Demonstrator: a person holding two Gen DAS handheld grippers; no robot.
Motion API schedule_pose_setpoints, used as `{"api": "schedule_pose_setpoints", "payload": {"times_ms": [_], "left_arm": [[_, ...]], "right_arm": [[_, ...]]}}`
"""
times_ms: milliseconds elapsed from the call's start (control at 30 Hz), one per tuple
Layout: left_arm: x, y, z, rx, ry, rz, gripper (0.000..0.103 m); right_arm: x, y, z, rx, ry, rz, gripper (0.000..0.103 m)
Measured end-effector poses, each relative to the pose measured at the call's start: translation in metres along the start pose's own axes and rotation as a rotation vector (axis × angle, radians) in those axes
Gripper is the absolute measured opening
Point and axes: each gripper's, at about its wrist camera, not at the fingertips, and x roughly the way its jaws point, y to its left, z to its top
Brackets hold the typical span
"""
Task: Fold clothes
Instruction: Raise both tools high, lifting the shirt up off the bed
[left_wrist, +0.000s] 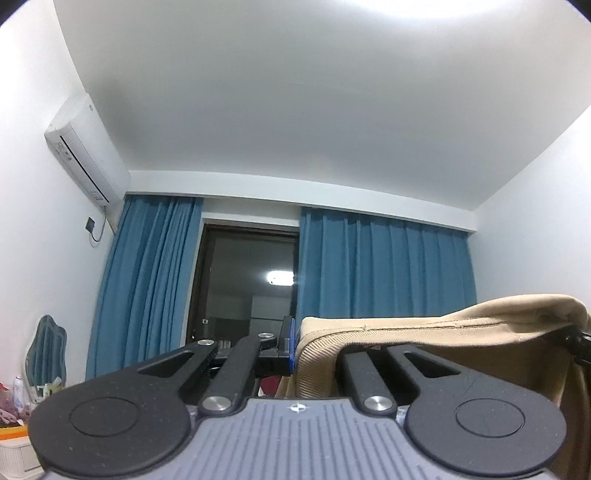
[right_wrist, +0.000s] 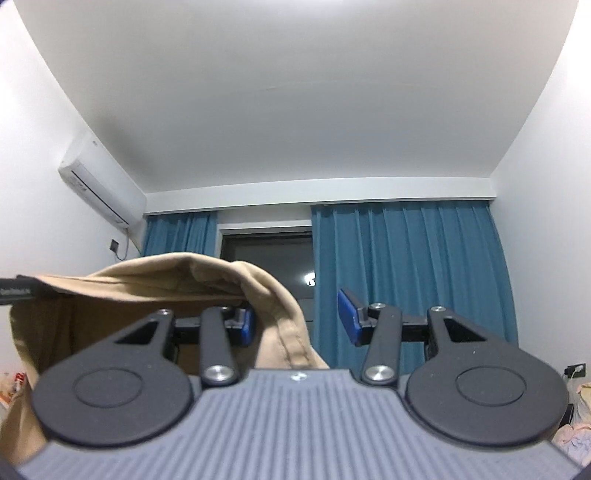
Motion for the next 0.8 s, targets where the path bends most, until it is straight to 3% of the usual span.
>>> {"api": "schedule_pose_setpoints", "payload": {"times_ms": [167,433,633,800], "left_arm": [[0.030,0.006,-0.044,-0.011,0.091,-0.007,0.005],[0.153,0.044,-0.205,-0.026,0.305,0.036,0.006],[0.254,0.074,-0.387,-0.065,0.461,0.075,0.006],[0.328,0.093,-0.559,-0.054,0.659,0.114,0.006]], "right_arm": [[0.024,-0.007,-0.040,0.015,0.132,-0.003,0.048],[0.102,-0.009,-0.195,0.036,0.354,-0.060,0.048],[0.172,-0.009,-0.357,0.051,0.484,-0.125,0.048],[0.221,-0.014,-0.518,0.051,0.692,-0.169,0.048]]}}
